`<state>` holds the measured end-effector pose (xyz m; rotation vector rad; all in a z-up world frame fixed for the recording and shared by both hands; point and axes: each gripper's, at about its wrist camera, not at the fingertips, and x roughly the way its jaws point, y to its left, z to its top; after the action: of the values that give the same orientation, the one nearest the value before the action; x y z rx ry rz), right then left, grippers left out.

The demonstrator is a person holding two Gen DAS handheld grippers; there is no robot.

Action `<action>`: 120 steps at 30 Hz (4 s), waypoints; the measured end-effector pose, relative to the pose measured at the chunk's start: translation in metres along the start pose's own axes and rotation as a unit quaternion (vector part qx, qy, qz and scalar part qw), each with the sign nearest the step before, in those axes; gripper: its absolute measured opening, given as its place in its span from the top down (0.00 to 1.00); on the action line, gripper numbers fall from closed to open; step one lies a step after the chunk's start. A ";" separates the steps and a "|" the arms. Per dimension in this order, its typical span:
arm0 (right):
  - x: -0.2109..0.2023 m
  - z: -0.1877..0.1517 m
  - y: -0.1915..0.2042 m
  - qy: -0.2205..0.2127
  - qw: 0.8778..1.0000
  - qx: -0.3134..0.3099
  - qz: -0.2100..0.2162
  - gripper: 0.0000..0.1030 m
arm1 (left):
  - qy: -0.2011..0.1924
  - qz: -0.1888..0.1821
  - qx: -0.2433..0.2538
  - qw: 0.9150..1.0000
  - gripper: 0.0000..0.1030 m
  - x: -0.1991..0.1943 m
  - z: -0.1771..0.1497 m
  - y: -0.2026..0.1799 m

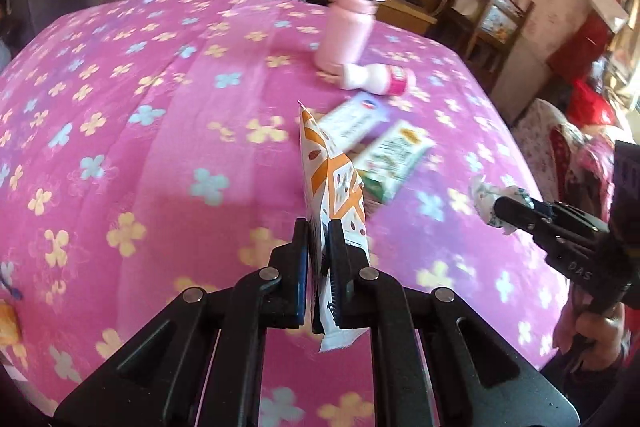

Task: Collect trash
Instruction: 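Carry bag and packet over the bin and open both grippers, then move both tools back to the milk carton and medicine box, then grasp the green-white milk carton with the left gripper while the right gripper grasps the white medicine box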

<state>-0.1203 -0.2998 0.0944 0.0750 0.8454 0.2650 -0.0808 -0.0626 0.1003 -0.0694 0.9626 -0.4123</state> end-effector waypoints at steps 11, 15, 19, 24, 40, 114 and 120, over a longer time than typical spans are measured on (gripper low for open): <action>-0.063 -0.059 -0.063 -0.007 0.996 0.062 -0.060 0.79 | 0.019 -0.064 0.077 0.995 0.94 0.006 -0.018 -0.111; -0.087 -0.077 -0.093 -0.010 0.992 0.089 -0.083 0.79 | 0.024 -0.092 0.104 0.990 0.94 0.017 -0.019 -0.157; -0.113 -0.096 -0.130 -0.014 0.986 0.124 -0.112 0.79 | 0.039 -0.122 0.125 0.984 0.94 0.036 -0.019 -0.206; -0.144 -0.122 -0.174 -0.016 0.975 0.163 -0.150 0.79 | 0.052 -0.153 0.147 0.976 0.94 0.057 -0.021 -0.261; -0.188 -0.209 -0.298 0.009 0.926 0.300 -0.227 0.79 | 0.112 -0.223 0.179 0.952 0.94 0.126 -0.044 -0.405; -0.022 -0.082 -0.115 0.067 0.981 0.150 -0.107 0.36 | 0.046 0.057 0.146 0.986 0.38 0.129 0.052 -0.081; -0.009 -0.073 -0.105 0.075 0.982 0.140 -0.100 0.36 | 0.064 0.055 0.140 0.987 0.37 0.144 0.053 -0.084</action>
<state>-0.1589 -0.4065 0.0349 0.2332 1.0285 -0.0405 0.0086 -0.1998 0.0383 0.2670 1.0204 -0.4510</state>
